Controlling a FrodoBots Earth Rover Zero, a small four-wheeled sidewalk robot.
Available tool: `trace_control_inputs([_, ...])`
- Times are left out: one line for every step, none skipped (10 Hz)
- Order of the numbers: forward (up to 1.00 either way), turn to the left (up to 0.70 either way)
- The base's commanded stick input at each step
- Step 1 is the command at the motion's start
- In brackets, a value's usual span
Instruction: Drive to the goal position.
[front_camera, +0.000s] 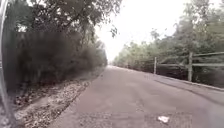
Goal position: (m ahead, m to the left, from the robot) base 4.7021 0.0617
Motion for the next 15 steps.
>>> trace_control_inputs([0.70,0.00])
trace_control_inputs([0.70,0.00])
trace_control_inputs([0.70,0.00])
trace_control_inputs([0.70,0.00])
trace_control_inputs([0.70,0.00])
trace_control_inputs([0.70,0.00])
trace_control_inputs([0.70,0.00])
trace_control_inputs([0.70,0.00])
trace_control_inputs([0.70,0.00])
trace_control_inputs([0.70,0.00])
trace_control_inputs([0.70,0.00])
trace_control_inputs([0.70,0.00])
trace_control_inputs([0.70,0.00])
trace_control_inputs([0.70,0.00])
trace_control_inputs([0.70,0.00])
